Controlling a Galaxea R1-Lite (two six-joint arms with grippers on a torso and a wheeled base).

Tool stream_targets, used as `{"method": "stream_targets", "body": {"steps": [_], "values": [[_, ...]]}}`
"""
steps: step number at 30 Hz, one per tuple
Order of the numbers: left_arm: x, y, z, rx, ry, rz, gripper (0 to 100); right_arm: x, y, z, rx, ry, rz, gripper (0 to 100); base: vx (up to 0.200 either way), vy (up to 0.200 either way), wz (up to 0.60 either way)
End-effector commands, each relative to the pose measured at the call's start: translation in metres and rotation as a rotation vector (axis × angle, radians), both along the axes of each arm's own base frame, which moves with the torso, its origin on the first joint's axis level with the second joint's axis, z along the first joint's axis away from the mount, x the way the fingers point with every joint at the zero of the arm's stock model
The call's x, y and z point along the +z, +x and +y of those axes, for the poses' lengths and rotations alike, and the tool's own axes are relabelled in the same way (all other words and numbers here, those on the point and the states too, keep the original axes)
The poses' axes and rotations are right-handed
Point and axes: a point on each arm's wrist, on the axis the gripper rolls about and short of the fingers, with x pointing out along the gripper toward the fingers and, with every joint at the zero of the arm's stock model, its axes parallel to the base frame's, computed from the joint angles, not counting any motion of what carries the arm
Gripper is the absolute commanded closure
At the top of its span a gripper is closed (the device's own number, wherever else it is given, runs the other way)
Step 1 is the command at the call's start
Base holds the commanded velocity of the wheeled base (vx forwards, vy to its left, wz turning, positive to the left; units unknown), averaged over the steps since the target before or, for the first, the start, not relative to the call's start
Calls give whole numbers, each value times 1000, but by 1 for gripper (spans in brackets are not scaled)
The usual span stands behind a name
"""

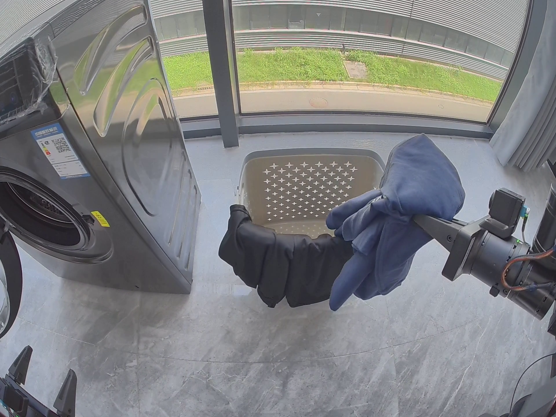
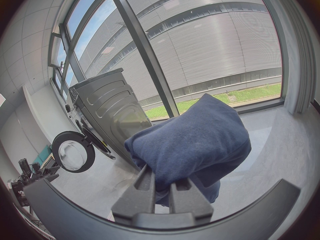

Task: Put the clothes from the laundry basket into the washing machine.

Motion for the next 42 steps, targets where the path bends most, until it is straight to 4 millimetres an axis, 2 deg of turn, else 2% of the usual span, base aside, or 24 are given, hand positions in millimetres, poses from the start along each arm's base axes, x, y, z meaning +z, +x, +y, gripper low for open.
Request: {"method": "stream_targets", "body": {"steps": [1, 4, 10, 34, 42], "values": [[-5, 0, 0, 0, -1, 1, 0, 0, 0, 0, 8, 0, 0, 100, 0, 200, 0], [-5, 0, 0, 0, -1, 1, 0, 0, 0, 0, 10, 3, -3, 100, 0, 200, 0], [-5, 0, 0, 0, -1, 1, 0, 3, 0, 0, 10, 21, -30, 100, 0, 0, 0], [-5, 0, 0, 0, -1, 1, 0, 3, -1, 4, 31, 23, -32, 100, -200, 0, 0], [-5, 0, 0, -1, -1, 1, 0, 1, -6, 6, 80, 21, -28, 100, 0, 50, 0]]}}
